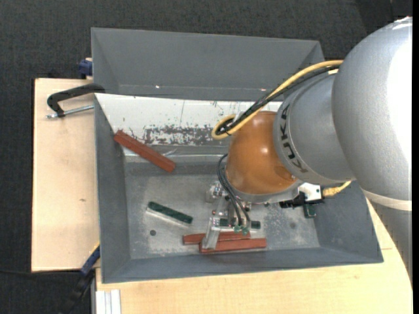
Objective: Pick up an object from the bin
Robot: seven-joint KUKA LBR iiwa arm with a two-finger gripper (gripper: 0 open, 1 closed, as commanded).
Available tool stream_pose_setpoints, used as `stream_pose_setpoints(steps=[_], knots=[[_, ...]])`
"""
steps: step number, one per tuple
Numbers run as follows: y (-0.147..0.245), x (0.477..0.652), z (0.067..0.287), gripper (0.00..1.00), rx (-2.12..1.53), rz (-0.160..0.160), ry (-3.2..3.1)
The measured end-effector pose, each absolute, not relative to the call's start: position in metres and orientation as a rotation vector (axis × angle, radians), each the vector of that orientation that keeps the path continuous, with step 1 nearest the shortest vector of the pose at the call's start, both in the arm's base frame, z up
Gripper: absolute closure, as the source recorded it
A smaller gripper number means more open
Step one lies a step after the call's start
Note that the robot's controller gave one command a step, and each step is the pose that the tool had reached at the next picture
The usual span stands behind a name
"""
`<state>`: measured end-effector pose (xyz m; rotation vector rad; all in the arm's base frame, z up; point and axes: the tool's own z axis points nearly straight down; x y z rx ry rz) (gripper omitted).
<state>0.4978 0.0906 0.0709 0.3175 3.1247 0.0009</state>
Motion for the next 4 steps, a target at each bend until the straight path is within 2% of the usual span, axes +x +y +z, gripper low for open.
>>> stream_pose_setpoints(steps=[1,2,4], knots=[[0.136,0.501,0.071,0.0,0.207,0.002,3.13],[0.171,0.501,0.073,1.0,0.163,0.007,3.131],[0.171,0.501,0.075,1.0,0.164,0.006,3.133]])
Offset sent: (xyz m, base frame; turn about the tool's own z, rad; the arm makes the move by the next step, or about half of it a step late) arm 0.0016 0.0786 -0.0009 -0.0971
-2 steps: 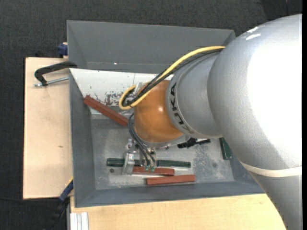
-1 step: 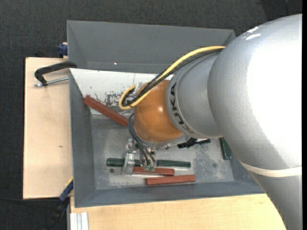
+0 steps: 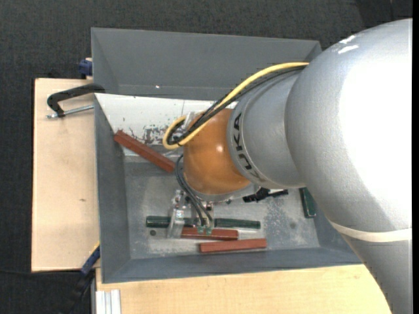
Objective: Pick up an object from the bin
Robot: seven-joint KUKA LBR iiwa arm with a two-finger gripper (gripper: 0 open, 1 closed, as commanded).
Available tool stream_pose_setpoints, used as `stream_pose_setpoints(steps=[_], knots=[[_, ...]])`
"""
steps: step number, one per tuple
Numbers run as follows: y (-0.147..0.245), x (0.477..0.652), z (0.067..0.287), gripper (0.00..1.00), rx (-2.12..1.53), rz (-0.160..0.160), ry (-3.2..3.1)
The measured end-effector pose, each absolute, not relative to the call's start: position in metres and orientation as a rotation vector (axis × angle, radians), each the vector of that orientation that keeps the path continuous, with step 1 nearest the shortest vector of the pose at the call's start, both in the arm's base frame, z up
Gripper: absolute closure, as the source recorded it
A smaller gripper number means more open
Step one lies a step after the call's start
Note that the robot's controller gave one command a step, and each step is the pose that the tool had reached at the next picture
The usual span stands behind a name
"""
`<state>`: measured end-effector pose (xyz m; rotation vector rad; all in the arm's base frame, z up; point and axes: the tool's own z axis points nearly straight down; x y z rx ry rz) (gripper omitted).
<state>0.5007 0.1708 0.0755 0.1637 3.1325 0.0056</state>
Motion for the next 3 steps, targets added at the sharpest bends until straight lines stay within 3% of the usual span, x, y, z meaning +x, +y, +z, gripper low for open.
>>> stream_pose_setpoints(steps=[1,2,3], knots=[[0.202,0.497,0.142,1.0,0.102,0.004,3.137],[0.202,0.497,0.142,1.0,0.102,0.004,3.137],[0.202,0.505,0.253,1.0,0.093,0.004,3.136]])
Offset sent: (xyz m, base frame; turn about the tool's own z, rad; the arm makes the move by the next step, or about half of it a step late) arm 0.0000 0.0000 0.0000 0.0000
